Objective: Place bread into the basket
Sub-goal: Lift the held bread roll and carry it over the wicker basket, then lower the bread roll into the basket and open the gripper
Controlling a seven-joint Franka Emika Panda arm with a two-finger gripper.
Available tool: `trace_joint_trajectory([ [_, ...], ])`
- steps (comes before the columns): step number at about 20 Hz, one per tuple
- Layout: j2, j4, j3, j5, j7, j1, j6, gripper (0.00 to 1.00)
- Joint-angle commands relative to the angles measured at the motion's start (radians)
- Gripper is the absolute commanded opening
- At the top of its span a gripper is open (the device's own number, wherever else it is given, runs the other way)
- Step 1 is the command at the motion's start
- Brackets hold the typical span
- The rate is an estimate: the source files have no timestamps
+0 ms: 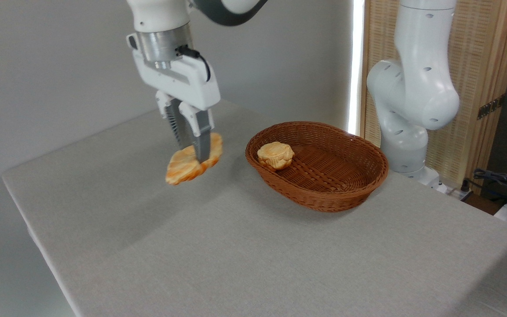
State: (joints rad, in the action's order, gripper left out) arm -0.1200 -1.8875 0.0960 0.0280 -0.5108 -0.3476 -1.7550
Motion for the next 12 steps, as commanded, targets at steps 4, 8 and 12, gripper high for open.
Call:
trace_joint_trajectory([
  [4,-0.225,-0.221,0.031,-0.017,-0.19,-0.001,0.067,0.49],
  [8,-0.283,-0.289,0.033,-0.017,-0.224,0.002,0.124,0.49],
  [12,-0.322,-0.369,0.076,-0.023,-0.282,0.004,0.172,0.55],
])
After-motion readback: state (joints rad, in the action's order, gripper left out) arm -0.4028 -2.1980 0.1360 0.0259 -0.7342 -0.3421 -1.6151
